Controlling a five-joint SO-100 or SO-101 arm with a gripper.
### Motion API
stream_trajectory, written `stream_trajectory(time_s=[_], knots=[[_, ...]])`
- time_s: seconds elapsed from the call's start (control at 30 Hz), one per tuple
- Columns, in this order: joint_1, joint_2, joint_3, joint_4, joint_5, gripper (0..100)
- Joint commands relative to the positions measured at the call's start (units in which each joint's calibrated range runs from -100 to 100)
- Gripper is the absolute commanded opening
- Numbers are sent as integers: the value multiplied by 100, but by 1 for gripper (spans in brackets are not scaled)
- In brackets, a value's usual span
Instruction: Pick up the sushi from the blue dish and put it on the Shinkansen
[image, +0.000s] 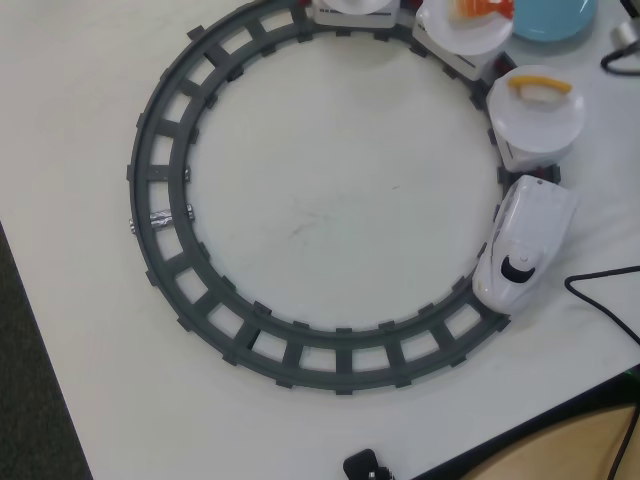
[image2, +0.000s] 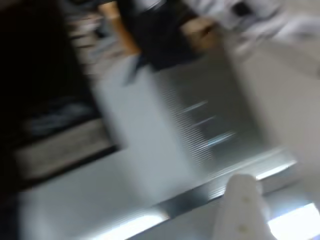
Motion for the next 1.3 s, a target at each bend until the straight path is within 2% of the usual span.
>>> stream_trajectory(time_s=[0.0, 0.13, 0.23, 0.5, 0.8, 1.03, 1.27], knots=[[694, -140, -372, 149, -1702, 1], [1187, -232, -184, 1108, -2981, 2], [1372, -232, 131, 1827, -3463, 2], [1389, -658, 1163, 2956, -3532, 2], [1398, -3773, 2806, 3701, -3516, 2], [1213, -5660, 3793, 5241, -3458, 2], [1037, -5652, 4035, 5447, -3469, 2]])
